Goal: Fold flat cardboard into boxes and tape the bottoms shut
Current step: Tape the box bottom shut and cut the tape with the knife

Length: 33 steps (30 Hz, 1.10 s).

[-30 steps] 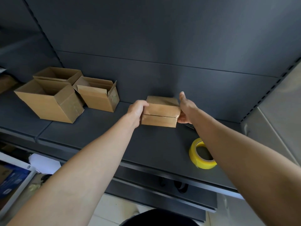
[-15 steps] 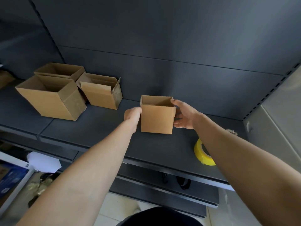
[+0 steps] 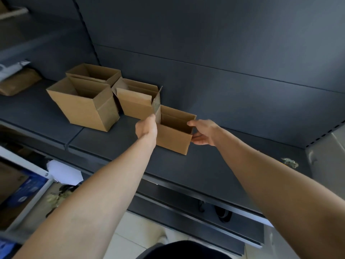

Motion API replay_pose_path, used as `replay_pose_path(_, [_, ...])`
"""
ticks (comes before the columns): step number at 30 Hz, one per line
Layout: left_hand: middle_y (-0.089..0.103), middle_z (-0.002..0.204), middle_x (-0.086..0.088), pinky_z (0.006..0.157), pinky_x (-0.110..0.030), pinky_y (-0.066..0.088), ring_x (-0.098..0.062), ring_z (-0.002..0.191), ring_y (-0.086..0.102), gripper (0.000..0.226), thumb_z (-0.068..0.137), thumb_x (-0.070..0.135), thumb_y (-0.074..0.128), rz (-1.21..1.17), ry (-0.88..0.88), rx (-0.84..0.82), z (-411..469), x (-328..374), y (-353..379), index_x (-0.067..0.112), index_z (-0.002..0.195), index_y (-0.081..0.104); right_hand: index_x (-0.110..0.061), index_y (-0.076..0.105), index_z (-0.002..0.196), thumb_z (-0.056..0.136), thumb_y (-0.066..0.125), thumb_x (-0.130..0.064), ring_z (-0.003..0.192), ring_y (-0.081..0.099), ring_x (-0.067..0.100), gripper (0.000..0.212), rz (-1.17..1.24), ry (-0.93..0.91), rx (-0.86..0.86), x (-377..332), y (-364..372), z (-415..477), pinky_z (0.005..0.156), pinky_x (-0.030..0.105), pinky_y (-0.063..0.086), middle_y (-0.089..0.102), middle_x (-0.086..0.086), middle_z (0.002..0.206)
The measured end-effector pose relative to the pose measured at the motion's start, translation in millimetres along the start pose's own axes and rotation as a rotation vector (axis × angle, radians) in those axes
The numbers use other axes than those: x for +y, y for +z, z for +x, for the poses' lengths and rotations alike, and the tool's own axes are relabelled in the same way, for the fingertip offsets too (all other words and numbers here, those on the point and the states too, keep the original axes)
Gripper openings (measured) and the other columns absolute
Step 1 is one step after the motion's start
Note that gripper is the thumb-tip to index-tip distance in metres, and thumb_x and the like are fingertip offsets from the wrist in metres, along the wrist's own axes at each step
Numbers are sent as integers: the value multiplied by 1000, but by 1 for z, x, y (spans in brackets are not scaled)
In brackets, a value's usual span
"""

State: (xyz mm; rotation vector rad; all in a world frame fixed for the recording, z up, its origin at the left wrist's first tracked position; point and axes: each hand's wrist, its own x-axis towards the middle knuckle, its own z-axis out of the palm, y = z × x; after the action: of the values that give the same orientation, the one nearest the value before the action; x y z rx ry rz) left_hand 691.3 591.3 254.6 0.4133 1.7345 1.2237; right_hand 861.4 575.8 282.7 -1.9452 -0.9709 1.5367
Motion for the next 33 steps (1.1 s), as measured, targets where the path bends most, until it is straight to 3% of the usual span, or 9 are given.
replay_pose_path(7, [51,100,-3,77,-32,36,-23,87,49,38,89,35,53,-133,21,148,44,18,-56,9,117,56,-10,55,121,89,64,-29,89,66,24,37,-76,-39,-127,-40,72,9,69,28,56,64,18,111])
replay_pose_path(12, [52,78,4,76,-30,40,-18,78,51,12,93,28,57,-136,10,88,73,37,-78,18,99,55,-11,56,123,89,65,-21,97,62,20,36,-46,-85,-177,-60,117,22,88,33,54,60,7,110])
replay_pose_path(16, [54,77,5,84,-33,46,-22,89,55,17,93,28,60,-118,20,55,95,41,-87,18,80,55,-12,54,129,90,64,-20,105,60,21,41,-58,-97,-188,-69,132,28,90,32,52,56,5,125])
replay_pose_path(22, [54,84,2,79,-30,44,-21,87,53,13,95,25,55,-76,75,124,101,41,-87,12,91,55,-10,56,125,90,63,-18,104,60,19,37,-71,-135,-130,-66,129,29,85,29,53,59,9,124])
replay_pose_path(24, [52,87,-1,77,-28,42,-20,86,51,13,97,15,49,-75,106,234,92,44,-84,4,98,55,-6,61,113,88,62,-13,94,63,20,26,-144,-184,-47,-66,123,25,83,29,54,60,16,123])
replay_pose_path(25, [52,87,-2,77,-27,42,-20,86,51,12,97,11,46,-71,120,259,86,45,-83,3,98,54,-6,62,102,86,59,-10,83,59,19,17,-192,-214,-19,-68,120,21,79,29,53,61,10,92])
replay_pose_path(26, [52,90,-3,76,-26,42,-20,87,52,14,97,9,44,-65,139,257,79,46,-82,2,102,55,-10,59,93,85,56,-8,75,52,19,9,-252,-251,1,-70,117,15,75,31,51,41,4,83])
replay_pose_path(27, [53,93,-4,76,-26,43,-19,88,52,16,96,7,44,-57,169,234,71,48,-81,3,107,55,-13,56,89,84,53,-6,73,51,21,9,-317,-295,8,-72,113,8,76,35,51,52,12,82])
replay_pose_path(33, [56,119,-7,78,-21,43,-15,98,53,16,94,5,48,234,478,52,19,60,-83,17,99,57,1,58,119,91,49,-10,107,60,30,31,-727,-598,-17,-85,92,-47,89,38,51,62,16,116])
